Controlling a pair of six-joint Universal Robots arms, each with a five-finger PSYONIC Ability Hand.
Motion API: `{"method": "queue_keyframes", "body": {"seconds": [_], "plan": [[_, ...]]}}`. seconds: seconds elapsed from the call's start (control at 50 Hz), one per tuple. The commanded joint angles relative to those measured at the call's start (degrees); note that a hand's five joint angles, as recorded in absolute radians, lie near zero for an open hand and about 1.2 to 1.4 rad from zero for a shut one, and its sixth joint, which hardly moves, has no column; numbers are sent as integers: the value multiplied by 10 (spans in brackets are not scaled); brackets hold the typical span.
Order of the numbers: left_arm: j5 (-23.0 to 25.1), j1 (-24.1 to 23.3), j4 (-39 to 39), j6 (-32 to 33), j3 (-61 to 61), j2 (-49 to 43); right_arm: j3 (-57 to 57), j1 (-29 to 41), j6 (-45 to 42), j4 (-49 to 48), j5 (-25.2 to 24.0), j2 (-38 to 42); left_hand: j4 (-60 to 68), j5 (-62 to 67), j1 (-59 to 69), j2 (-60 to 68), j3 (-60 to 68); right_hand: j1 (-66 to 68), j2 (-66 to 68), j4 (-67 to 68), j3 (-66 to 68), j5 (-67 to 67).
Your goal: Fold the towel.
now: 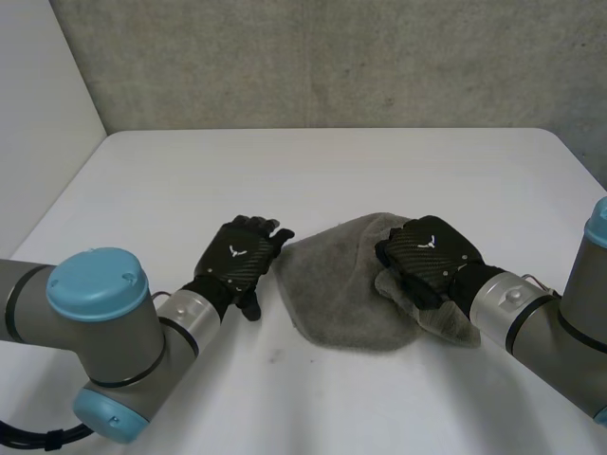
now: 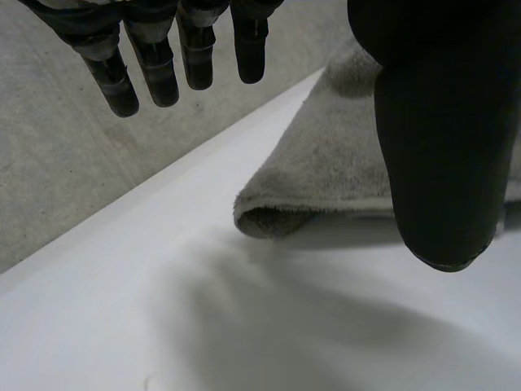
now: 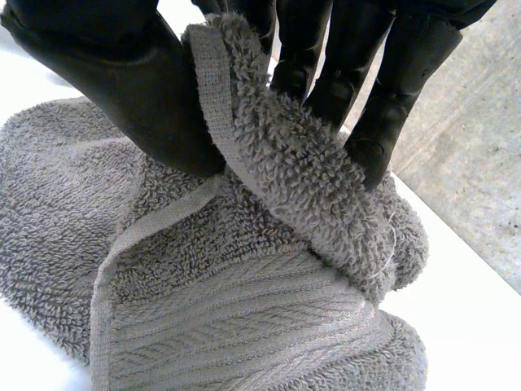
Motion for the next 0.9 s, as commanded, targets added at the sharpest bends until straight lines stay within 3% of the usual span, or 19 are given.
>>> {"method": "queue_keyframes", "body": {"seconds": [0.02,0.42,0.66,0.9], "plan": [[1,1,1,50,3,-14,-2,-1,0,0,0,0,23,20,22,22,24,46,48,23,43,44],[5,1,28,54,4,-20,-1,-2,0,0,-2,5,81,79,81,81,83,46,48,23,43,44],[76,1,23,56,54,-60,1,-1,0,-1,-2,9,174,172,174,173,175,46,48,23,43,44],[79,1,25,56,102,-106,-3,-2,-1,-1,-3,21,246,244,246,245,247,46,48,23,43,44]]}}
